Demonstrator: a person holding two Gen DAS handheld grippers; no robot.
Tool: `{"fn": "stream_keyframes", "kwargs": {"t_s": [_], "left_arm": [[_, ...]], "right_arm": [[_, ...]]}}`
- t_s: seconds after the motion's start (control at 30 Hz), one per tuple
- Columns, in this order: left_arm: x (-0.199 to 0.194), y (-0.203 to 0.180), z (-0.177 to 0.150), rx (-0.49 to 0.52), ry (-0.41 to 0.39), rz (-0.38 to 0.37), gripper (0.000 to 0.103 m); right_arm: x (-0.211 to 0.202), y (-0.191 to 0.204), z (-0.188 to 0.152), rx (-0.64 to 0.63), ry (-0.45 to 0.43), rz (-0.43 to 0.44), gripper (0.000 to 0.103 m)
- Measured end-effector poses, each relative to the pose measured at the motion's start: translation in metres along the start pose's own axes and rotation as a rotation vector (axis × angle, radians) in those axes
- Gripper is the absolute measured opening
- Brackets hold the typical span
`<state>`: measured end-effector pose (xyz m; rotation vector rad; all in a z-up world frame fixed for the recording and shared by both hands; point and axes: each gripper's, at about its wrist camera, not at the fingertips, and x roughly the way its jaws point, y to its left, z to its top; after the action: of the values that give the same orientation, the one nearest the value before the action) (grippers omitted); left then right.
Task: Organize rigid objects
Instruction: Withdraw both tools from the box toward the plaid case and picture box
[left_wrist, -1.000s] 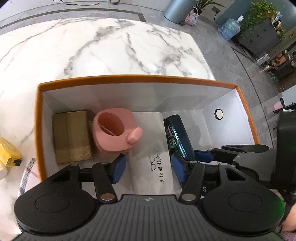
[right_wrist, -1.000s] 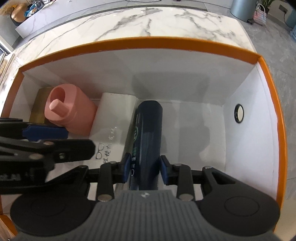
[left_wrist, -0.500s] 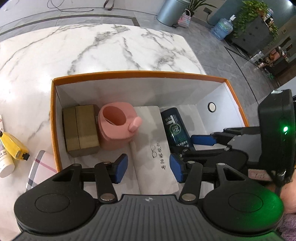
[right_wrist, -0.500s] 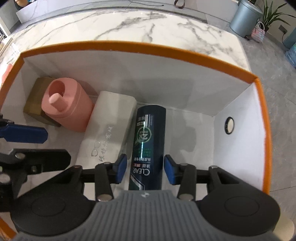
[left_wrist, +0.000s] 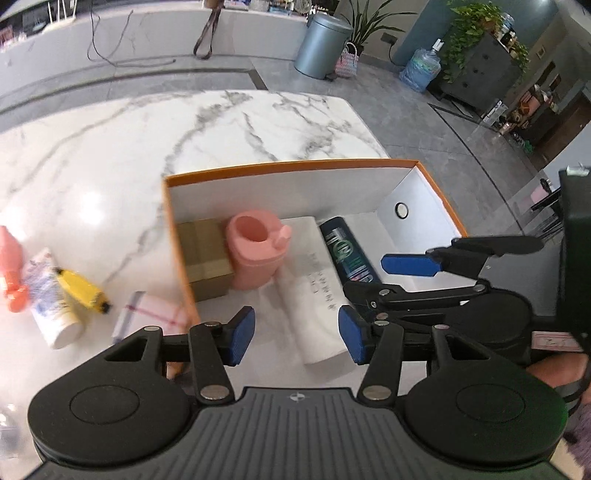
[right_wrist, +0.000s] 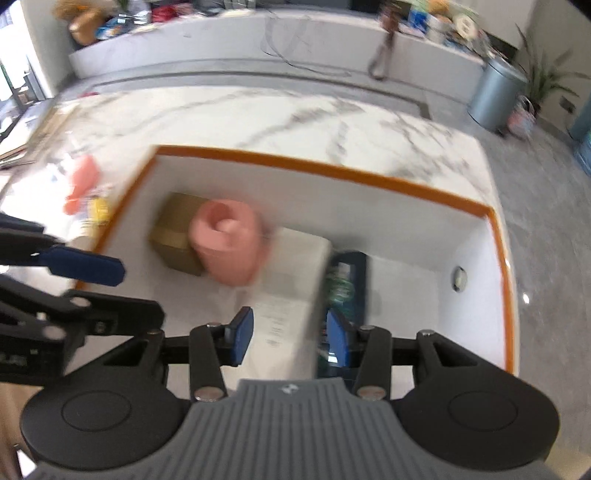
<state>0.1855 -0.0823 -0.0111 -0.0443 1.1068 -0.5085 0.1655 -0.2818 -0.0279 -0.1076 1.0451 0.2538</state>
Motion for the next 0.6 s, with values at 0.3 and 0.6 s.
{"fn": "stream_keyframes", "kwargs": {"t_s": [0.3, 0.6], "left_arm": [[-0.04, 0.037, -0.018, 0.011, -0.051, 0.093, 0.052], [-0.055, 0.072, -0.032, 0.073, -0.099, 0.166, 0.051]], "right_arm": [[-0.025, 0.062, 0.018, -0.138, -0.087, 0.095, 0.044], [-0.021, 0.116, 0.032, -0.282, -0.113, 0.139, 0.032]]}}
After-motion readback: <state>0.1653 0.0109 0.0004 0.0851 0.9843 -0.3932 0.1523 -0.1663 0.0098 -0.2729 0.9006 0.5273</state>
